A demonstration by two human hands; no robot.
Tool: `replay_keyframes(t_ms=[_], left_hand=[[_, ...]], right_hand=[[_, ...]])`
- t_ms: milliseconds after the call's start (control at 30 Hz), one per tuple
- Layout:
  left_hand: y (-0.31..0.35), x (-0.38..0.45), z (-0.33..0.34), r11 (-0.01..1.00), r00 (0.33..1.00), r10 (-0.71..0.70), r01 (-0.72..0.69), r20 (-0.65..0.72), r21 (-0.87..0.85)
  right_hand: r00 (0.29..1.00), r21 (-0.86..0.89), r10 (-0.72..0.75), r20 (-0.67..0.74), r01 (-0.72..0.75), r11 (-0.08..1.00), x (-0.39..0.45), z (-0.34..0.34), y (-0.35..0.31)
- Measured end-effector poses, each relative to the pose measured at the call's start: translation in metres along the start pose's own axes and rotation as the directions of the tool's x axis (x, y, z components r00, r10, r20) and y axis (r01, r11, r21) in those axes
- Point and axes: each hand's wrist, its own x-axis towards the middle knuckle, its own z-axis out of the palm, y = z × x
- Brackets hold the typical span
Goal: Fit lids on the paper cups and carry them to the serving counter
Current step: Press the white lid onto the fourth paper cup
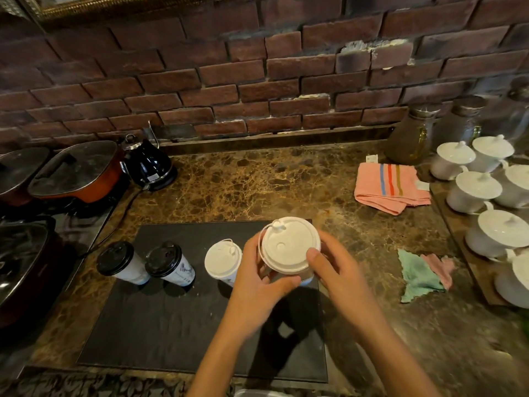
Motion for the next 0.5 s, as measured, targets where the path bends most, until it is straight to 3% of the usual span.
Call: replay_keyframes(t_ms=[233,500], left_hand=[[-0.048,0.018,-0.001,0.969,0.979,-0.202,0.198,-0.012,-0.148],[-0.097,0.025,-0.003,0.885,0.916,-0.4,0.387,0.001,-0.258]], right_hand=[[0.986,0.174,0.164,0.0,-0.161,0.971,0.015,-0.011,0.069],[0.957,0.205,0.287,-0.035,-0.275,0.94,0.027,-0.011,0.127]])
